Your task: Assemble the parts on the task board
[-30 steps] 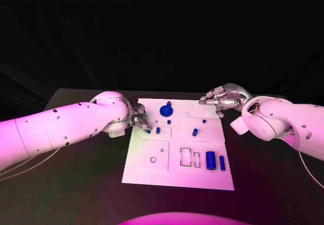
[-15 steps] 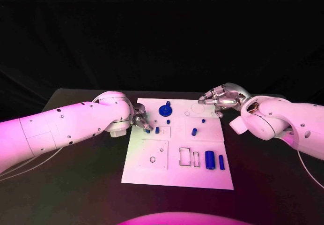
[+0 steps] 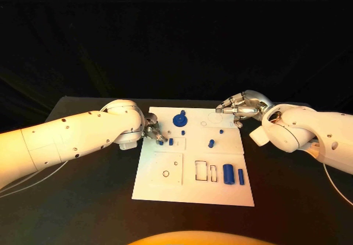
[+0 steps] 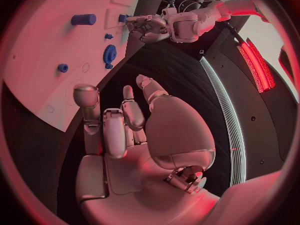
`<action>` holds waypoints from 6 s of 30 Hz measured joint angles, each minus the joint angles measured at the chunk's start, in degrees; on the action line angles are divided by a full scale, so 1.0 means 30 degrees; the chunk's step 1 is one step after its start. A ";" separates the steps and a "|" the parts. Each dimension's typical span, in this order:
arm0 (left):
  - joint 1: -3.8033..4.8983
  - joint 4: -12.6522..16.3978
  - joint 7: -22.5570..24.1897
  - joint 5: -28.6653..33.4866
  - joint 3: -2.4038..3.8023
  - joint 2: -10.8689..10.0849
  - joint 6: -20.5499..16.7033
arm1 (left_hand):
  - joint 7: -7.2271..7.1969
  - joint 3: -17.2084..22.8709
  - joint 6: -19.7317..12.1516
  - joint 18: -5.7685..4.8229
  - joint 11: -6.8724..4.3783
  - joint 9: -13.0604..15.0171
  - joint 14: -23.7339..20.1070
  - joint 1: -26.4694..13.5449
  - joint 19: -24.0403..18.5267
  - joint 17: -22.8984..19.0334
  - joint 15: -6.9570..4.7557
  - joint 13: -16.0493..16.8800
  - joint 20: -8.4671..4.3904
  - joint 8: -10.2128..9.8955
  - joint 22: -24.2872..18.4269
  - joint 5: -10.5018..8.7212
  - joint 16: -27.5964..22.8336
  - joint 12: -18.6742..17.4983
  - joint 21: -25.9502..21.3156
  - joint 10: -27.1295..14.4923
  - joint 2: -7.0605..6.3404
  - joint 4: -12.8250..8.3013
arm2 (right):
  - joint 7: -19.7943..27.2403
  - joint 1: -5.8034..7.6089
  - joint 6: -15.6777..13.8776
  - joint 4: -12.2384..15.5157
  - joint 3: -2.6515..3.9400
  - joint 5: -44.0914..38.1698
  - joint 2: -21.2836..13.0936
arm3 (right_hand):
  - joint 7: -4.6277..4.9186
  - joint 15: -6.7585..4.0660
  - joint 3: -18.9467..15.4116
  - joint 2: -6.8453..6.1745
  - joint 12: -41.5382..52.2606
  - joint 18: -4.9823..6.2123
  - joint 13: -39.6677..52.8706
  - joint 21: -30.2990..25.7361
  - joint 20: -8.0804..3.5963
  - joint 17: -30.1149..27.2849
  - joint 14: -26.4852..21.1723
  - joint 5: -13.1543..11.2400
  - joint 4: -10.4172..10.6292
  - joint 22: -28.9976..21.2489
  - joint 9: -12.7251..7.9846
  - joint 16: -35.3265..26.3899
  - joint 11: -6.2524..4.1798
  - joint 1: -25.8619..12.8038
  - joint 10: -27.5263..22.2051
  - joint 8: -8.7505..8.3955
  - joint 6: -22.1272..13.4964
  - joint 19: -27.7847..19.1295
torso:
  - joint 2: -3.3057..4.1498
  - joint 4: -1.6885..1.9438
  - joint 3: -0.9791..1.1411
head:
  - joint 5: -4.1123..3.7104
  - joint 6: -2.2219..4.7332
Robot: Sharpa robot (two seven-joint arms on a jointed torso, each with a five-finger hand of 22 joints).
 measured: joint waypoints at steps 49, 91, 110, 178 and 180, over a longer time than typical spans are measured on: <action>-0.0423 0.0653 0.7134 0.2230 0.0023 -0.0832 -0.7356 | 0.2584 -0.3640 -0.3791 0.2379 0.2574 -0.3587 -0.6256 0.6857 -0.7954 -0.7621 0.2022 -0.9892 0.1537 -0.4574 -1.2343 -0.0001 -1.3504 -1.0368 -1.2900 -0.9540 -0.0187 -0.0743 | 0.0025 -0.0025 -0.0010 -0.0024 0.0000 -0.0206 -0.0042 | 0.0000 0.0069 0.0035 0.0021 -0.0218 -0.0001 -0.0184 -0.0233 -0.0014 -0.0008 -0.0070 -0.0001 0.0031 -0.0171 0.0052 -0.0184 0.0004 -0.0021 -0.0137 -0.0001 0.0000 -0.0267 | 0.0000 0.0011 -0.0007 | -0.0256 0.0306; -0.1231 -0.2112 1.0297 -0.7630 -0.0189 0.2156 -0.7062 | 0.1835 -0.3481 0.0217 0.1032 0.2225 -0.8174 -0.0883 0.7759 -0.1601 -0.4033 0.1571 -1.4908 0.1194 -0.7657 -0.2489 -0.0005 -0.7213 -1.3799 -0.4193 -0.7276 -0.0588 -0.1144 | 0.0165 -0.0037 -0.0103 0.0164 0.0001 -0.1333 0.0043 | 0.0000 0.0068 0.0059 0.0020 -0.0296 -0.0001 -0.0265 -0.0304 -0.0013 0.0002 -0.0068 0.0075 0.0054 -0.0221 0.0083 -0.0184 -0.0065 -0.0020 -0.0205 -0.0002 0.0000 -0.0265 | 0.0051 -0.0099 0.0013 | -0.0582 0.0388; -0.1234 -0.2683 1.0226 -0.7819 -0.0185 0.2668 -0.6573 | 0.1972 -0.2403 0.0760 0.0829 0.2085 -0.8631 -0.0617 0.8059 -0.1363 -0.3884 0.1438 -1.5458 0.1091 -0.8302 -0.1564 -0.0007 -0.6773 -1.4209 -0.3426 -0.6655 -0.0289 -0.1483 | 0.0172 -0.0036 -0.0109 0.0165 0.0001 -0.1360 0.0156 | 0.0000 0.0068 0.0059 0.0020 -0.0295 -0.0002 -0.0220 -0.0303 -0.0013 -0.0002 -0.0068 0.0074 0.0053 -0.0175 0.0096 -0.0184 -0.0065 -0.0021 -0.0205 -0.0002 0.0000 -0.0264 | 0.0042 -0.0071 0.0002 | -0.0639 0.0324; -0.1174 -0.1372 1.0075 -0.5018 0.0860 0.0587 -0.6335 | 0.1901 -0.0537 0.3284 0.0577 0.1852 -0.9235 -0.0204 0.6765 -0.0919 -0.4300 0.1160 -1.6166 0.0924 -0.9707 -0.0166 0.0002 -0.6192 -1.6653 -0.2319 -0.3557 -0.0171 -0.2759 | 0.0204 -0.0040 -0.0108 0.0049 0.0001 -0.1383 0.0115 | 0.0000 0.0067 0.0059 0.0020 -0.0295 -0.0001 -0.0212 -0.0291 -0.0012 0.0005 -0.0068 0.0074 0.0052 -0.0165 0.0110 -0.0183 -0.0066 -0.0020 -0.0204 -0.0002 0.0000 -0.0263 | 0.0018 -0.0035 0.0011 | -0.0553 0.0454; -0.1151 -0.1383 1.0041 -0.4906 0.0888 0.0423 -0.6328 | 0.1901 -0.0576 0.3284 0.0576 0.1852 -0.9232 -0.0204 0.6766 -0.0919 -0.4300 0.1160 -1.6166 0.0924 -0.9708 -0.0134 0.0002 -0.6192 -1.6654 -0.2319 -0.3556 -0.0171 -0.2798 | 0.0204 -0.0040 -0.0108 0.0047 0.0001 -0.1383 0.0111 | 0.0000 0.0067 0.0059 0.0020 -0.0295 -0.0001 -0.0213 -0.0292 -0.0013 0.0005 -0.0068 0.0074 0.0053 -0.0166 0.0110 -0.0184 -0.0065 -0.0020 -0.0205 -0.0002 0.0000 -0.0263 | 0.0016 -0.0029 0.0015 | -0.0535 0.0450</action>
